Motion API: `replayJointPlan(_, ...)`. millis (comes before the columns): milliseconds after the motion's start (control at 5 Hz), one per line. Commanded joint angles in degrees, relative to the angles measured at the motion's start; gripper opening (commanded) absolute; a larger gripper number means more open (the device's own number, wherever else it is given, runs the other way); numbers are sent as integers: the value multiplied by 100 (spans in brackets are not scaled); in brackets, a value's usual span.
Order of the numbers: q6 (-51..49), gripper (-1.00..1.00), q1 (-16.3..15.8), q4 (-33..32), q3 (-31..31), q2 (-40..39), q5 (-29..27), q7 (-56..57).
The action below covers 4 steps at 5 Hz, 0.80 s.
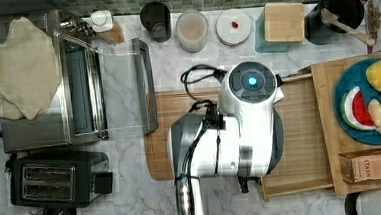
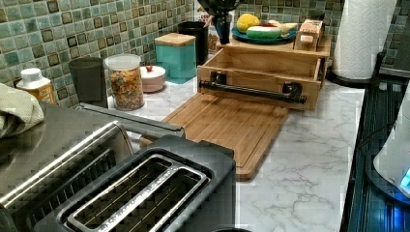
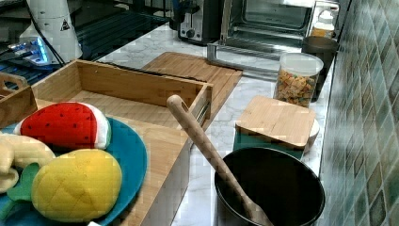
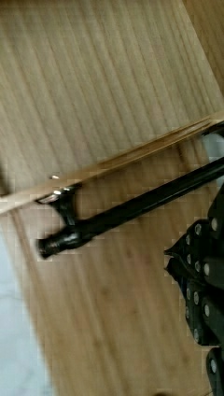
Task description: Close the drawer.
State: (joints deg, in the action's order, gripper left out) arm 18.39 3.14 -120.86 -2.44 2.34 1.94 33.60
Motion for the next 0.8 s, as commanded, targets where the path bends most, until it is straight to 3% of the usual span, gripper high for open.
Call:
replayJointPlan(200, 1112, -100, -293, -927, 309, 727, -76, 811)
replayJointPlan(800, 1984, -100, -280, -1750, 507, 331, 455, 998)
